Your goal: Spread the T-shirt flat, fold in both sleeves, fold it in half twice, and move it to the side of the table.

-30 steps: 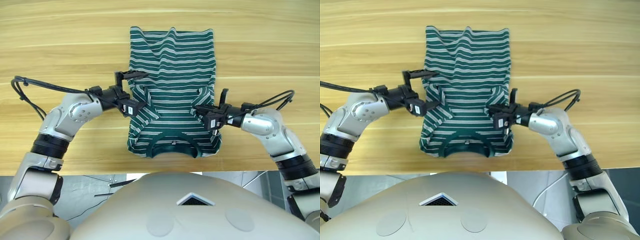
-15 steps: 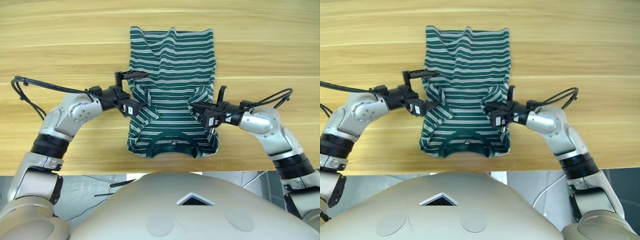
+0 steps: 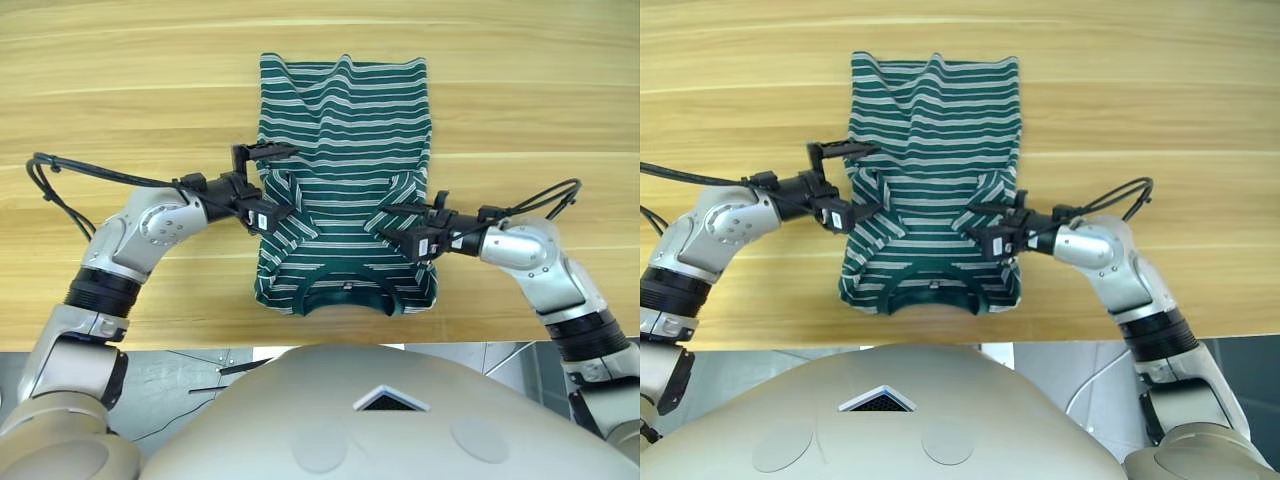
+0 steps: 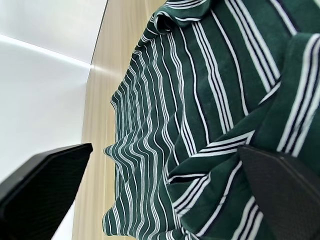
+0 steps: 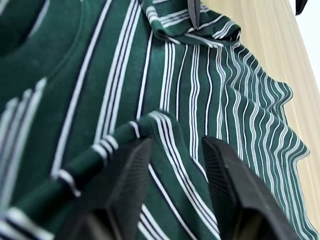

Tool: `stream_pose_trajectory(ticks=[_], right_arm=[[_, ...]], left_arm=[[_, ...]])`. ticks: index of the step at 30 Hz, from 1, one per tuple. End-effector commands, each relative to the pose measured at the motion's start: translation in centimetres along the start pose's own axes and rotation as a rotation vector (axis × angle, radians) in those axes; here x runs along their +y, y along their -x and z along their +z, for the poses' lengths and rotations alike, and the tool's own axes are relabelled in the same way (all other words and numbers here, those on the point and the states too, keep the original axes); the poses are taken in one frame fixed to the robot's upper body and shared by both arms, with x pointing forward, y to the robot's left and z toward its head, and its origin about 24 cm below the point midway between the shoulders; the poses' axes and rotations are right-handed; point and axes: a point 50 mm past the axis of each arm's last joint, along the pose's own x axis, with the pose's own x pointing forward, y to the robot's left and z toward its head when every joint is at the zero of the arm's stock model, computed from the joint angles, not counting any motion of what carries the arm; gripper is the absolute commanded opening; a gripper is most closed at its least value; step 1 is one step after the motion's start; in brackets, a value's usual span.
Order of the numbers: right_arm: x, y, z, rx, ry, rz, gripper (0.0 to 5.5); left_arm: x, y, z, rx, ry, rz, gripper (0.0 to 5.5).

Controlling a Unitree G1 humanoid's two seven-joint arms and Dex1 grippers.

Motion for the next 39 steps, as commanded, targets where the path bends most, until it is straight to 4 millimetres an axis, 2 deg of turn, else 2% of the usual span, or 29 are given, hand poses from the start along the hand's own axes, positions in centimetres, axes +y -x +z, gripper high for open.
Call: stream_pose_trajectory(ticks=[1, 4, 7, 10, 12, 14, 17, 19, 27, 32, 39], right_arm=[[-0.5, 0.7, 1.3, -0.088, -0.015, -0.014, 2.61], [-3.1, 4.4, 1.6, -0.120, -0.032, -0.163, 3.15], [-4.6, 8.1, 0.8, -0.062, -0.027, -0.260, 3.76], [-4.3, 12.2, -1.7, 0.160, -0.018, -0.283, 4.27], [-3.3, 14.3, -2.9, 0.282, -0.032, -0.264, 4.27], [-1.8, 15.3, -3.5, 0.346, -0.052, -0.209, 4.27], [0.3, 15.2, -3.7, 0.356, -0.080, -0.110, 4.27], [1.8, 14.6, -3.6, 0.349, -0.097, -0.040, 4.27], [6.0, 11.4, -3.5, 0.270, -0.174, 0.113, 4.27], [7.3, 9.4, -2.9, 0.203, -0.194, 0.165, 4.27], [7.3, 8.3, -1.8, 0.128, -0.188, 0.197, 4.27]], left_arm=[[-0.1, -0.2, 0.6, -0.055, 0.043, -0.004, 5.40], [0.8, 1.9, 1.6, -0.171, 0.178, 0.030, 5.40], [2.1, 4.6, 1.5, -0.193, 0.219, 0.053, 5.40], [2.2, 8.0, 0.3, -0.089, 0.219, -0.005, 5.40], [1.3, 9.0, -0.4, -0.017, 0.211, -0.088, 5.40], [0.1, 9.6, -0.5, 0.013, 0.224, -0.173, 5.40], [-2.2, 10.5, -0.5, 0.052, 0.261, -0.286, 5.40], [-3.5, 10.3, -0.1, 0.031, 0.288, -0.314, 5.40], [-7.5, 10.0, 2.0, -0.046, 0.401, -0.426, 5.40], [-8.6, 9.3, 2.9, -0.102, 0.443, -0.450, 5.40], [-9.0, 7.8, 3.2, -0.141, 0.449, -0.425, 5.40]])
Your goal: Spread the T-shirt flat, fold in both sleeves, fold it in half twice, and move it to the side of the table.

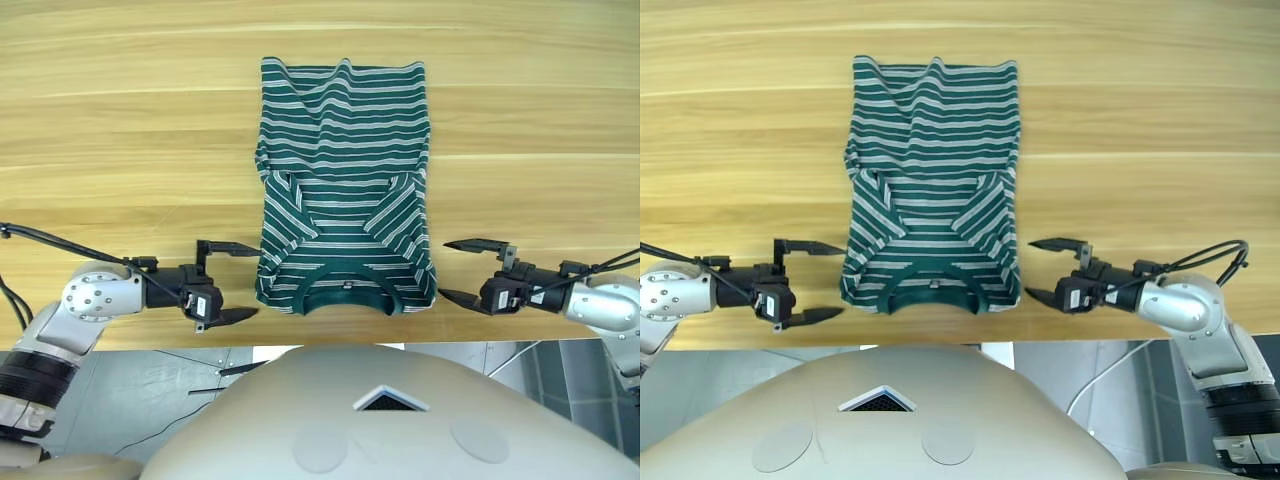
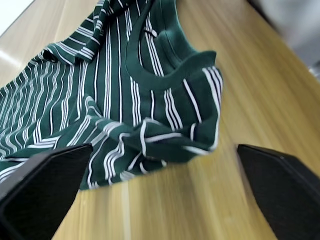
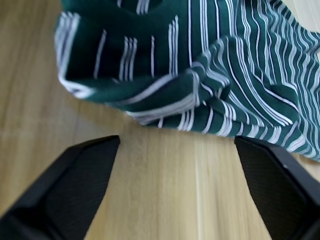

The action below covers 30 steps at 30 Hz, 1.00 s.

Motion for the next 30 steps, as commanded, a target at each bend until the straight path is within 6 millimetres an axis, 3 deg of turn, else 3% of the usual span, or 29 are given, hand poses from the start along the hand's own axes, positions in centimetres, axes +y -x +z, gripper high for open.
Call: stream_pose_trajectory(ticks=[1, 7, 16, 30], right_arm=[[1.5, -0.8, 0.3, -0.008, -0.036, 0.097, 4.27], [1.9, -1.1, 0.7, -0.036, -0.043, 0.112, 4.27], [1.7, -1.5, 0.5, -0.025, -0.046, 0.100, 4.31], [1.5, -1.9, 0.5, -0.033, -0.039, 0.098, 1.83]], left_arm=[[-0.8, -0.9, -0.8, 0.038, 0.021, -0.056, 5.40], [-0.5, -1.5, -1.4, 0.053, -0.002, -0.038, 5.40], [-0.9, -1.7, -1.4, 0.039, 0.000, -0.057, 4.11], [-0.5, -1.9, -1.5, 0.035, -0.004, -0.053, 1.79]])
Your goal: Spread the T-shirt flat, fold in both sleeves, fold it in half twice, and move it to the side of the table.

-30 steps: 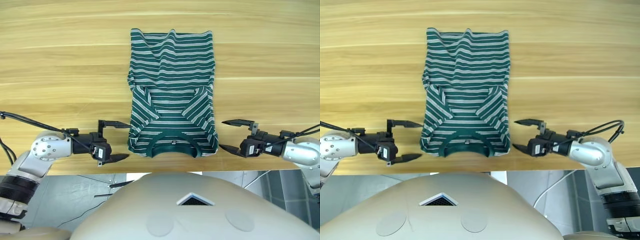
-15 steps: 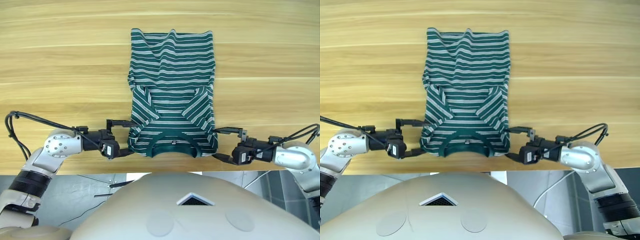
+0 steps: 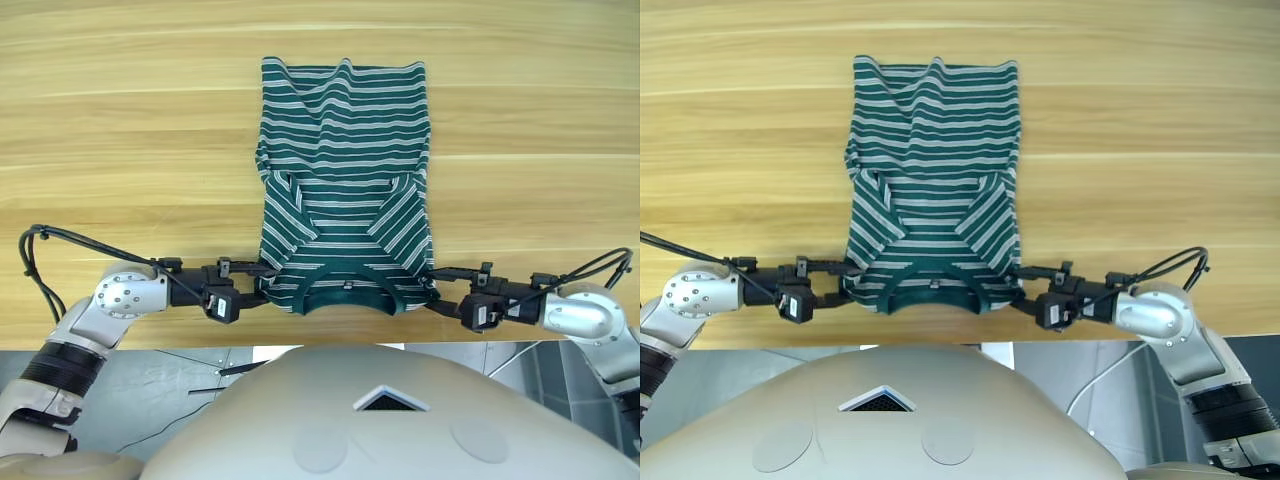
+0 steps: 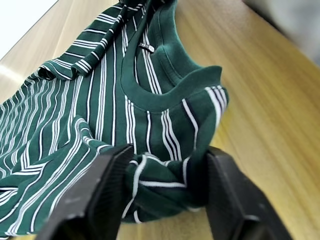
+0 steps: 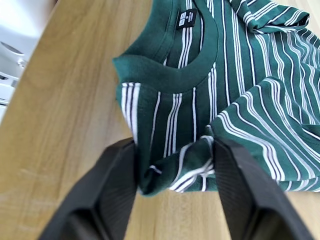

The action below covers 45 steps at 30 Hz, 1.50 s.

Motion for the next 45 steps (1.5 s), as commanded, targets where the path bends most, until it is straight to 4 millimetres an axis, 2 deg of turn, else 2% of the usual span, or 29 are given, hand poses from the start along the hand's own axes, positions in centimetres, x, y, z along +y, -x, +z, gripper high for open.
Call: stream_pose_trajectory(ticks=[1, 7, 11, 20, 24, 29, 33, 36, 40, 45], right_arm=[[0.3, -0.2, -0.6, 0.048, -0.011, 0.028, 1.68], [0.2, -0.3, -0.6, 0.045, -0.010, 0.032, 0.64], [0.1, -0.3, -0.5, 0.042, -0.004, 0.031, 0.19], [-0.6, 0.9, 1.0, -0.035, 0.030, 0.021, 0.16], [0.1, 2.0, 1.9, -0.087, 0.028, 0.056, 0.16], [1.1, 3.9, 3.6, -0.175, 0.028, 0.084, 0.13], [1.2, 5.3, 5.2, -0.259, 0.037, 0.056, 0.13], [1.0, 6.1, 6.0, -0.296, 0.045, 0.019, 0.13], [-0.5, 6.6, 5.9, -0.287, 0.066, -0.062, 0.13], [-5.8, 6.7, 5.5, -0.261, 0.094, -0.326, 0.13]], left_arm=[[-0.5, 0.1, -1.0, 0.066, 0.029, -0.052, 1.65], [-0.2, 0.0, -1.0, 0.051, 0.031, -0.046, 0.71], [-0.1, -0.2, -0.8, 0.033, 0.027, -0.050, 0.24], [0.5, -0.1, 1.7, -0.095, -0.003, -0.052, 0.15], [0.8, 0.1, 2.9, -0.136, -0.030, -0.033, 0.15], [0.7, 1.5, 4.6, -0.181, -0.040, -0.005, 0.15], [0.1, 3.1, 7.8, -0.317, -0.014, 0.032, 0.15], [0.4, 4.5, 7.9, -0.323, 0.003, 0.093, 0.15], [1.0, 5.3, 7.4, -0.325, 0.035, 0.176, 0.15], [4.7, 5.6, 4.9, -0.257, 0.024, 0.363, 0.15]])
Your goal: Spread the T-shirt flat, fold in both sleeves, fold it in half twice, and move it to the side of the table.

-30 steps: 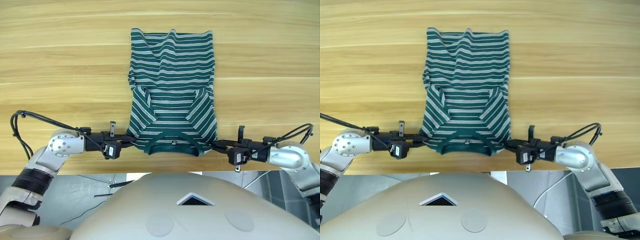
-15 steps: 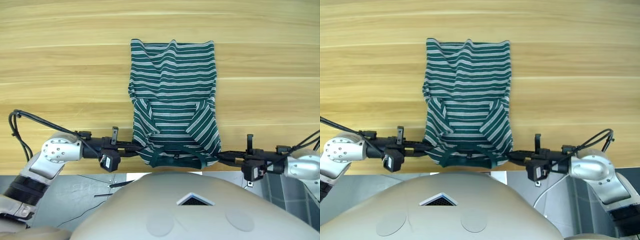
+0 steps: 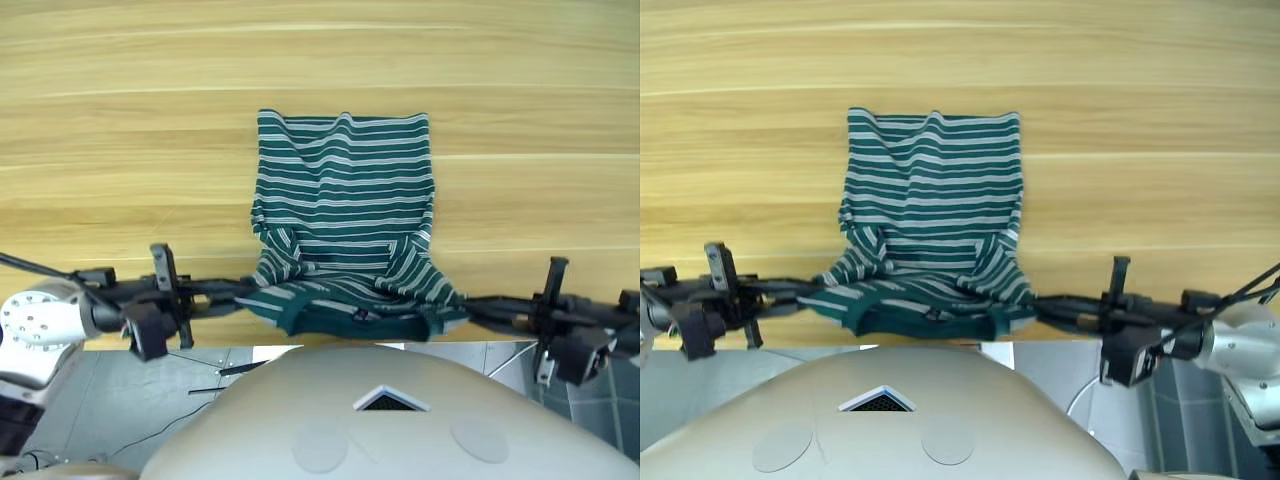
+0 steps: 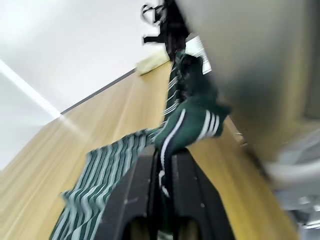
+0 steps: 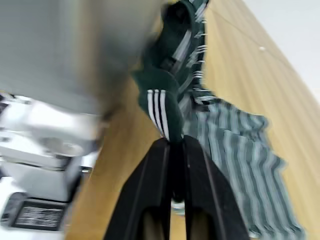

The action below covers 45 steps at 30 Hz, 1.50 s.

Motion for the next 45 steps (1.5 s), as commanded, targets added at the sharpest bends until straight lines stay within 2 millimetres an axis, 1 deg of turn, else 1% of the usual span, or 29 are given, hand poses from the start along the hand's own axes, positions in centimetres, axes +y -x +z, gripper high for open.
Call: stream_pose_trajectory(ticks=[1, 4, 6, 7, 9, 11, 14, 17, 19, 22, 24, 27, 30, 34, 36, 37, 38, 41, 43, 45], right_arm=[[-4.3, -0.6, -0.6, 0.016, 0.044, -0.204, 0.13], [-7.1, -1.4, -1.5, 0.048, 0.050, -0.338, 0.12], [-8.9, -2.1, -2.6, 0.096, 0.057, -0.419, 0.12], [-9.6, -2.6, -3.1, 0.120, 0.058, -0.444, 0.12], [-10.5, -3.5, -4.1, 0.166, 0.066, -0.472, 0.12], [-11.1, -4.6, -5.4, 0.223, 0.077, -0.476, 0.12], [-11.8, -6.9, -7.1, 0.283, 0.099, -0.448, 0.12], [-13.2, -9.6, -9.9, 0.364, 0.106, -0.434, 0.12], [-14.2, -11.2, -11.7, 0.415, 0.092, -0.448, 0.12], [-15.2, -12.7, -14.0, 0.498, 0.063, -0.471, 0.12], [-15.4, -13.2, -15.0, 0.544, 0.049, -0.483, 0.12], [-15.1, -13.8, -16.2, 0.604, 0.025, -0.487, 0.12], [-14.3, -14.3, -17.0, 0.643, -0.001, -0.468, 0.12], [-13.4, -14.8, -17.3, 0.642, -0.028, -0.447, 0.12], [-13.3, -14.8, -17.5, 0.636, -0.063, -0.474, 0.12], [-13.4, -14.8, -17.5, 0.636, -0.080, -0.490, 0.49], [-13.5, -14.7, -17.5, 0.623, -0.107, -0.516, 0.59], [-14.4, -14.5, -17.1, 0.547, -0.190, -0.593, 1.08], [-15.3, -14.1, -16.7, 0.487, -0.257, -0.659, 1.45], [-16.0, -13.8, -16.4, 0.423, -0.333, -0.713, 1.73]], left_arm=[[3.4, -0.4, -1.5, 0.035, -0.061, 0.154, 0.15], [6.2, -1.1, -2.0, 0.037, -0.116, 0.266, 0.15], [8.2, -1.7, -2.5, 0.041, -0.148, 0.324, 0.15], [9.1, -2.1, -3.0, 0.053, -0.160, 0.342, 0.15], [10.5, -2.9, -4.2, 0.074, -0.158, 0.356, 0.15], [12.0, -3.7, -5.8, 0.117, -0.146, 0.368, 0.15], [14.4, -4.7, -7.9, 0.188, -0.131, 0.382, 0.15], [16.9, -5.4, -9.9, 0.303, -0.107, 0.392, 0.15], [18.1, -6.0, -11.1, 0.412, -0.100, 0.413, 0.15], [18.3, -6.6, -13.1, 0.565, -0.057, 0.442, 0.15], [17.8, -6.9, -14.2, 0.649, -0.041, 0.451, 0.15], [16.9, -7.4, -15.4, 0.743, -0.035, 0.446, 0.15], [16.1, -8.0, -16.2, 0.815, -0.057, 0.422, 0.15], [15.6, -8.6, -16.8, 0.868, -0.083, 0.408, 0.15], [15.4, -8.7, -16.9, 0.875, -0.048, 0.401, 0.15], [15.3, -8.7, -17.0, 0.868, -0.016, 0.402, 0.15], [15.4, -8.7, -17.0, 0.869, 0.000, 0.406, 0.51], [16.1, -8.5, -16.6, 0.827, 0.076, 0.461, 0.96], [17.5, -8.1, -15.8, 0.765, 0.127, 0.564, 1.27], [19.1, -7.5, -14.9, 0.715, 0.131, 0.691, 1.55]])
